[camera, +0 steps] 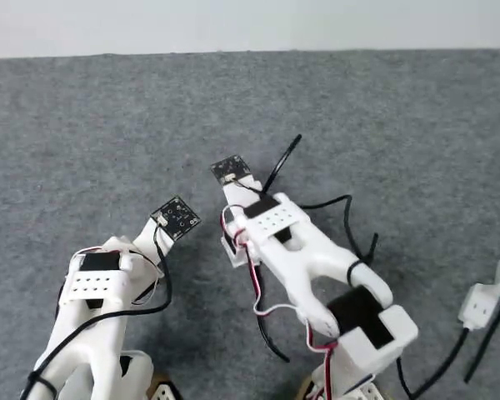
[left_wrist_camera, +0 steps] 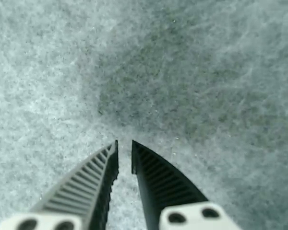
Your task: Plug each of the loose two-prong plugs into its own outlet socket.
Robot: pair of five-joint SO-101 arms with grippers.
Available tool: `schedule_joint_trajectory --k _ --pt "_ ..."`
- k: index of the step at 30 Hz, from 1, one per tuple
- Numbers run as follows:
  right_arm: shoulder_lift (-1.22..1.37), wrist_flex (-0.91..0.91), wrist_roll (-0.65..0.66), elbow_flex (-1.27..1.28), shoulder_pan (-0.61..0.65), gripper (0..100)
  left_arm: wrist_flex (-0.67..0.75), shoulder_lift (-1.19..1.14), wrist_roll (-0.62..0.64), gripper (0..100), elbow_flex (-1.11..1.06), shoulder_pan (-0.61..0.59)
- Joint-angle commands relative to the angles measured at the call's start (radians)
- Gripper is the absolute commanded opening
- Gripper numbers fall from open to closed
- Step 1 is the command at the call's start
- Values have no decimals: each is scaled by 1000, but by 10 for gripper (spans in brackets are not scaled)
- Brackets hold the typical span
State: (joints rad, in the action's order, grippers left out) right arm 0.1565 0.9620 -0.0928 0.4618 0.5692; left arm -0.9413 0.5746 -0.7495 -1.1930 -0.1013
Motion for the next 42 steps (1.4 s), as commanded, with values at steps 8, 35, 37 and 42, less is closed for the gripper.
schedule_joint_trajectory --k 8,35,37,42 --pt "-213 262 78 -149 -349 8 89 23 77 40 12 -34" --pt "-70 332 407 -181 -1359 116 28 856 175 44 -366 -48" --pt "-90 432 385 -230 -1331 0 2 922 175 44 -387 -49" --pt "-240 533 333 -178 -1303 12 -21 1068 242 43 -437 -49"
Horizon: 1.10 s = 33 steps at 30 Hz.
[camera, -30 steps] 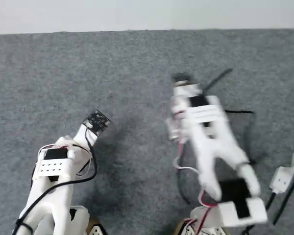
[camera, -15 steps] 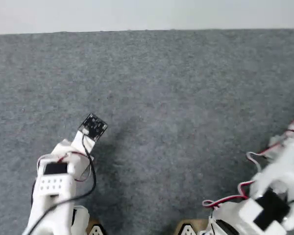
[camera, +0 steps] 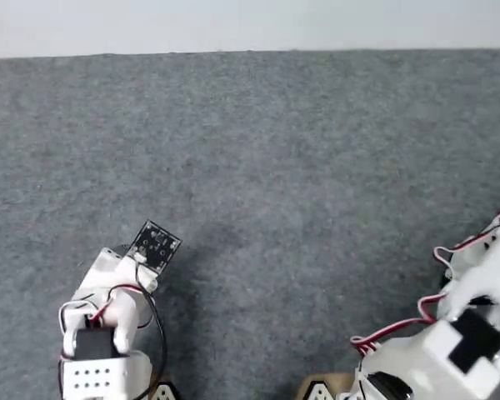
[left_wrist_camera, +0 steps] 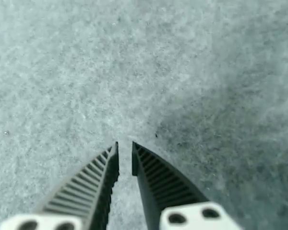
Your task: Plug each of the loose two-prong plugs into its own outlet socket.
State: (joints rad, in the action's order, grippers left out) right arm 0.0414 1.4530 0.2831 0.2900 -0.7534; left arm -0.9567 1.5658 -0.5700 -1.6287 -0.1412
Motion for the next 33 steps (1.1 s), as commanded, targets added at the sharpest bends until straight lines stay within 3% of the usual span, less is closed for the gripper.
schedule_joint_trajectory --k 1,8,13,22,29,33 --pt "-177 38 -52 34 22 6 -8 109 87 42 -10 -9" --pt "-607 -191 -32 522 56 9 -84 261 112 43 -50 -57" --pt "-848 -326 43 848 173 9 -95 253 115 44 -54 -61" --pt "-1221 -265 41 1108 384 9 -348 253 209 44 27 -40" --pt "-1610 -255 41 1335 409 9 -334 253 232 42 -18 -41" --pt "-1851 -147 41 1392 407 9 -316 253 236 40 -54 -41"
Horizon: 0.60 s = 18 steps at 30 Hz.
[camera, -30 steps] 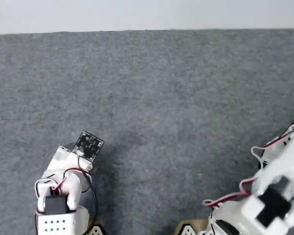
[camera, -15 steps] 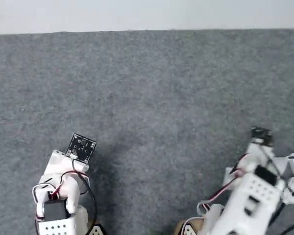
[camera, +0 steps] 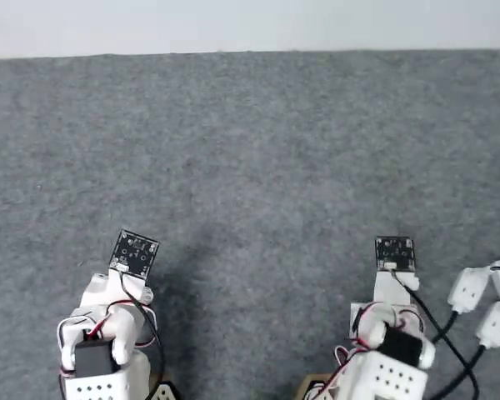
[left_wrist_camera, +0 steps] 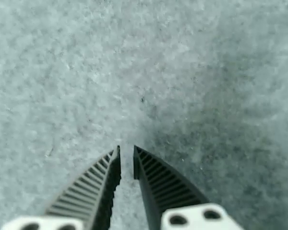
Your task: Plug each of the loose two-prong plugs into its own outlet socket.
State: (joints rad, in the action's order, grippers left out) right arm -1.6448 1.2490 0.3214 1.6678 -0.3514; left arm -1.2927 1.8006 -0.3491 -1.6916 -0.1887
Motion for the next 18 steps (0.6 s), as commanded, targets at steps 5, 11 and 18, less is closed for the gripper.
schedule_joint_trajectory --k 5,11,18 --pt "-128 39 9 15 4 9 18 17 11 40 8 8" --pt "-139 33 9 17 7 9 18 17 11 40 8 11" --pt "-139 33 9 17 7 9 18 17 11 40 8 11"
